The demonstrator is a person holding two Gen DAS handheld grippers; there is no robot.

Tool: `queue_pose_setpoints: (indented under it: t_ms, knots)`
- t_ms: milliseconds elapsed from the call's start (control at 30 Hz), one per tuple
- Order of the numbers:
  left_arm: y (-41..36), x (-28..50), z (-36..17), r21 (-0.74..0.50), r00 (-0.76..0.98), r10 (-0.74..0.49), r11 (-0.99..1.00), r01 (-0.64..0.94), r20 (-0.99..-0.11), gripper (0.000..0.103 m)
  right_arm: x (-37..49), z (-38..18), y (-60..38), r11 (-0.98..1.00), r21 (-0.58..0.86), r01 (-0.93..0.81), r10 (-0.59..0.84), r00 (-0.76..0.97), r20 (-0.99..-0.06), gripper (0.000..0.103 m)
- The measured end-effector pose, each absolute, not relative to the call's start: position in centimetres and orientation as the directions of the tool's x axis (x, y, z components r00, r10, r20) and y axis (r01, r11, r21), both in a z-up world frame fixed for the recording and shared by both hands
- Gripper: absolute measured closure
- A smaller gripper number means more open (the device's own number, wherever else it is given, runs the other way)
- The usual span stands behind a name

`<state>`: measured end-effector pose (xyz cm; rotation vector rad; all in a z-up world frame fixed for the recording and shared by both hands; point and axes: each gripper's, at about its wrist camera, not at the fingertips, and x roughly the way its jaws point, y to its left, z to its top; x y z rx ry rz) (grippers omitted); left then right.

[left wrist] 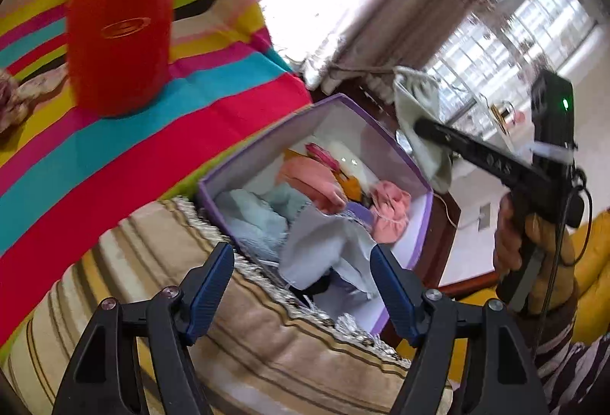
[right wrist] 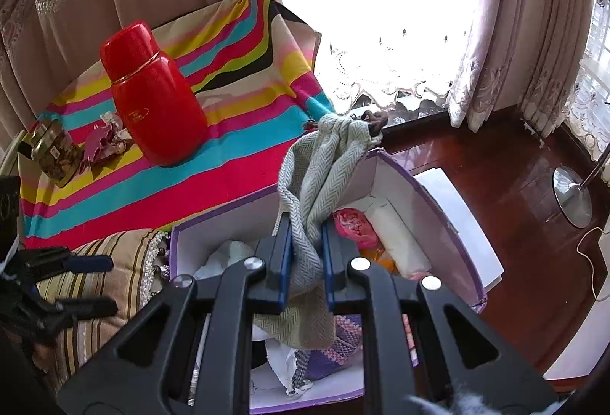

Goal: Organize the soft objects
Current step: 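Open both tools to drop the bag and checkered cloth into the box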

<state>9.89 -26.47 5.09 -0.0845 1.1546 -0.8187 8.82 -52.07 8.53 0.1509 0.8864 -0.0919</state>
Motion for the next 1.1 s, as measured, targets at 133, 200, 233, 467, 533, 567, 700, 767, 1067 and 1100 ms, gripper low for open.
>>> queue_pose_setpoints:
  t_ms: [133,200,233,467,533,567,700,767,1067,1100]
  knots:
    - [-25.4,10.6,4.8,-0.478,0.164,-0.618,0.726,0.494,-0.769,0.028,9.3,8.0,-51.5,0.986,0.095,0.135,-0.009,0.619,-0.786,0.086]
    - [-25.1,10.7,4.8,-0.484,0.169,-0.621,0.729,0.485,-0.766,0.028,9.6,7.7,-51.2,0.986,0.1,0.133,-0.002,0.611,-0.791,0.086]
    - [-24.9,10.8,4.8,-0.486,0.171,-0.621,0.73,0.481,-0.765,0.028,9.8,7.5,-51.1,0.986,0.104,0.132,0.003,0.607,-0.795,0.086]
    - [-24.5,11.1,4.4,-0.497,0.177,-0.626,0.734,0.463,-0.76,0.028,11.3,6.6,-50.7,0.983,0.124,0.138,0.02,0.59,-0.807,0.082]
    - [-24.5,11.2,4.3,-0.501,0.178,-0.628,0.735,0.456,-0.758,0.028,11.8,6.2,-50.5,0.981,0.144,0.131,0.039,0.589,-0.807,0.08]
    - [-24.4,11.3,4.3,-0.504,0.178,-0.629,0.735,0.454,-0.757,0.028,12.1,6.0,-50.4,0.98,0.153,0.128,0.049,0.586,-0.809,0.079]
    - [-23.8,11.8,4.0,-0.52,0.179,-0.636,0.736,0.433,-0.751,0.028,13.0,5.2,-49.5,0.98,0.163,0.117,0.069,0.568,-0.82,0.079]
    - [-23.5,12.0,3.8,-0.528,0.178,-0.638,0.738,0.42,-0.749,0.028,13.3,4.9,-49.1,0.98,0.162,0.115,0.071,0.559,-0.826,0.077]
    - [-21.8,13.1,3.3,-0.553,0.189,-0.65,0.739,0.386,-0.736,0.028,14.2,3.8,-48.8,0.981,0.141,0.136,0.051,0.517,-0.854,0.056]
    - [-21.5,13.2,3.4,-0.551,0.197,-0.648,0.742,0.383,-0.736,0.028,14.4,3.7,-48.5,0.982,0.14,0.129,0.055,0.513,-0.857,0.055]
